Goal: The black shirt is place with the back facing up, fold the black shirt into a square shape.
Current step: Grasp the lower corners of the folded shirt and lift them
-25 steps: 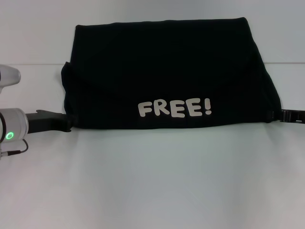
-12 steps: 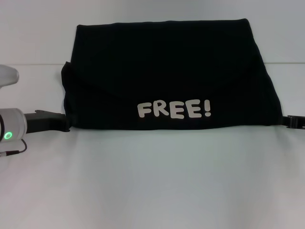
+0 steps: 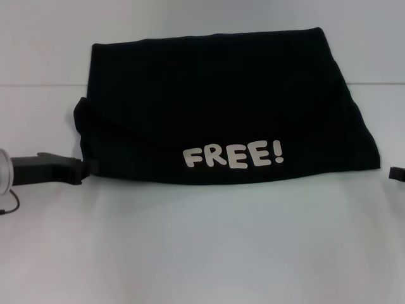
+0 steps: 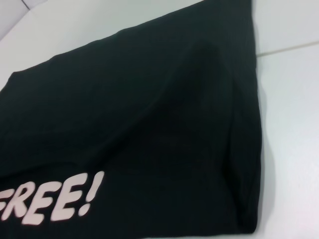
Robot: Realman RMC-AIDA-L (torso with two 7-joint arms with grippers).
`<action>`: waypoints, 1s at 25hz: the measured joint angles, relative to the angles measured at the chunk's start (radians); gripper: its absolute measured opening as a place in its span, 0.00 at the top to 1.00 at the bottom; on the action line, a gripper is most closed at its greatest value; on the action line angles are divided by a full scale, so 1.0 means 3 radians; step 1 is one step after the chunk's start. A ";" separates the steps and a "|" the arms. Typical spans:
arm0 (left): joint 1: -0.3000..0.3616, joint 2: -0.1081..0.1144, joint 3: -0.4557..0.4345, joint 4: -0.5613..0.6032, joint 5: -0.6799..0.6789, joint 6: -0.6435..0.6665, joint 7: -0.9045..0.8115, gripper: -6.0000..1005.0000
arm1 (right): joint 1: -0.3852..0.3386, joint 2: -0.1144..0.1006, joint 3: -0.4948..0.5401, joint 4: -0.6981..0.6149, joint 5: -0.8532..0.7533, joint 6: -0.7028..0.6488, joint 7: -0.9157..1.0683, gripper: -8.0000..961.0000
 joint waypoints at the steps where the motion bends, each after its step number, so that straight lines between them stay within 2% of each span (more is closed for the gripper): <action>1: 0.0022 -0.0002 -0.0003 0.0038 0.0000 0.0078 -0.0001 1.00 | -0.0033 -0.0007 0.0016 -0.0015 0.0016 -0.0061 -0.0028 0.96; 5: 0.0058 -0.0007 -0.0009 0.0083 -0.0006 0.0127 -0.0003 1.00 | -0.0109 -0.0020 0.0194 -0.0035 0.0038 -0.0213 -0.0163 0.94; 9: 0.0036 -0.0008 -0.0003 0.0042 0.0004 0.0104 0.0003 1.00 | -0.0053 -0.0023 0.0321 -0.0034 0.0040 -0.0188 -0.0208 0.93; 16: 0.0031 -0.0008 0.0004 0.0013 -0.0013 0.0089 0.0025 1.00 | 0.0301 -0.0016 0.0263 0.0091 -0.0008 0.0098 -0.0129 0.90; 21: -0.0003 0.0004 0.0007 0.0007 -0.0019 0.0075 0.0026 1.00 | 0.0542 0.0015 0.0036 0.0131 -0.0369 0.0468 0.0236 0.88; 25: -0.0022 0.0010 0.0015 -0.0011 -0.0017 0.0046 0.0027 1.00 | 0.0648 0.0022 -0.0061 0.0231 -0.0559 0.0667 0.0403 0.73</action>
